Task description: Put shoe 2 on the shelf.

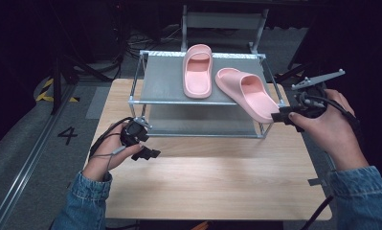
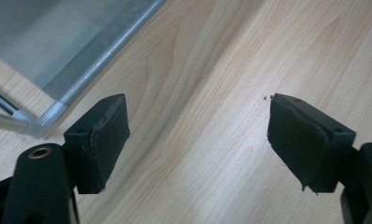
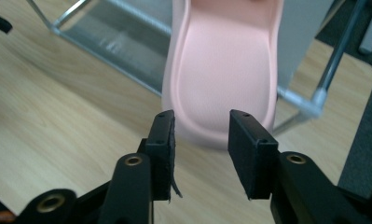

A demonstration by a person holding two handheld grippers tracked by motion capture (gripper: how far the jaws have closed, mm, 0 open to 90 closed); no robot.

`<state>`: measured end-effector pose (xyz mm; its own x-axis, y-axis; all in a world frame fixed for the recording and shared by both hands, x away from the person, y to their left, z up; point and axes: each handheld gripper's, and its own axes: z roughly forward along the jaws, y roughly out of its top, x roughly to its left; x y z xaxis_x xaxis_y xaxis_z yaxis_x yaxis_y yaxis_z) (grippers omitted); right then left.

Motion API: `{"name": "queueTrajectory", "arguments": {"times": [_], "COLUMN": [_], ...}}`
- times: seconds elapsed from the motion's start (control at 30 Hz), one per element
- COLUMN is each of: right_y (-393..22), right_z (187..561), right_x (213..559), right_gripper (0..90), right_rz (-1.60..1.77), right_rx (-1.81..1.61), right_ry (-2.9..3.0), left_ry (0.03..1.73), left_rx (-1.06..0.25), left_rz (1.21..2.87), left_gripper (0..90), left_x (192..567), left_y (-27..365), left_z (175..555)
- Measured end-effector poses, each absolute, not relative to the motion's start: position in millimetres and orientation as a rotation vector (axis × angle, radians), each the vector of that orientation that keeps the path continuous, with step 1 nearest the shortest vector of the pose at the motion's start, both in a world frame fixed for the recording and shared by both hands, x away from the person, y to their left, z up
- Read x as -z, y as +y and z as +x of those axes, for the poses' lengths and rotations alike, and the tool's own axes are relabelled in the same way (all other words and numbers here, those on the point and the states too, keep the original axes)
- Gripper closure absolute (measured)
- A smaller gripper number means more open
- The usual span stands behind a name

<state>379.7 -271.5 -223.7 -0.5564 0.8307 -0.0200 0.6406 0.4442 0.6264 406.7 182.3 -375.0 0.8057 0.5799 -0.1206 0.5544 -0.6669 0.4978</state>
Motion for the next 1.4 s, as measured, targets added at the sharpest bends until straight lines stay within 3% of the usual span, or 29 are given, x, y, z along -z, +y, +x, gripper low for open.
{"name": "queueTrajectory", "arguments": {"times": [0.23,0.4,1.03,1.4], "right_y": [-288.6,-290.4,-269.2,-232.5], "right_z": [365.0,365.4,380.7,390.7], "right_x": [241.6,253.5,255.9,259.1], "right_gripper": [84.3,90.0,90.0,90.0], "right_rz": [1.333,1.327,1.261,1.176], "right_rx": [-0.707,-0.690,-0.749,-0.793], "right_ry": [2.440,2.450,2.430,2.489], "left_ry": [0.834,0.839,0.846,0.846], "left_rx": [-0.059,-0.058,-0.051,-0.054], "left_rz": [2.480,2.467,2.467,2.470], "left_gripper": [21.6,21.6,21.6,21.6], "left_x": [376.9,376.6,378.1,377.9], "left_y": [181.0,182.6,186.6,185.1], "left_z": [407.2,406.8,408.5,408.2]}}
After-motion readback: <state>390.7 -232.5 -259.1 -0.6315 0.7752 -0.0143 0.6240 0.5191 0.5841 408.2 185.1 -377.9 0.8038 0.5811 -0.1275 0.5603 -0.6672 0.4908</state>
